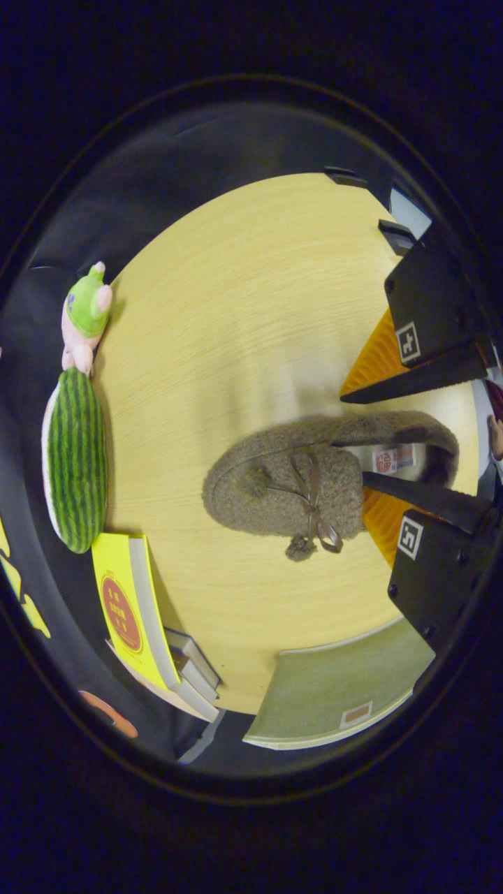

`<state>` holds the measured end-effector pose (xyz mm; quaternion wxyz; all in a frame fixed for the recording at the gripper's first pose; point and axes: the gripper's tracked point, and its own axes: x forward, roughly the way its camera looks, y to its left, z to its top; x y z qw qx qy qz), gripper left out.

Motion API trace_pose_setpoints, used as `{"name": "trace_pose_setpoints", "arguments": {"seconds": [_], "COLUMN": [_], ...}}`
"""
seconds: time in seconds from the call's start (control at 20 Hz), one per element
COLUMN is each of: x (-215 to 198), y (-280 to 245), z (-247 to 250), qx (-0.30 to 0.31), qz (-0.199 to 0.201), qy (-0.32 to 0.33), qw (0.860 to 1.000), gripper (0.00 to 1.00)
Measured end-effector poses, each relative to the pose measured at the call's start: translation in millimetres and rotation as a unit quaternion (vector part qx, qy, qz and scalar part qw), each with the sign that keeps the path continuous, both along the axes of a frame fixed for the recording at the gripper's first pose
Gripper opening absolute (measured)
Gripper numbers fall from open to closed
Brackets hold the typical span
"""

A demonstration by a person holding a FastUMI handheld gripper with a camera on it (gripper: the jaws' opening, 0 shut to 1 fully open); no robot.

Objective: Open the storage box then place both shoes into the box .Put the left shoe in first, then the right shoe, with the right side of both shoes facing outward in a uniform manner.

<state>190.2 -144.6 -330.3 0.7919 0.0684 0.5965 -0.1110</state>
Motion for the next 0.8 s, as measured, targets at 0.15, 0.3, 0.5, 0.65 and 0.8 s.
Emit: {"name": "trace_pose_setpoints", "arguments": {"seconds": [0.15, 0.3, 0.5, 0.65, 0.8], "x": [-2, -5, -11, -15, -21], "y": [-9, -10, -3, 10, 34], "z": [-6, -1, 17, 45, 73], "qx": [-0.024, -0.035, -0.031, -0.024, -0.002], "qz": [0.011, -0.002, -0.016, -0.010, -0.010], "qy": [0.009, 0.006, 0.005, -0.005, -0.014], "qw": [1.000, 0.999, 0.999, 1.000, 1.000], "gripper": [0.23, 0.06, 0.06, 0.06, 0.06]}}
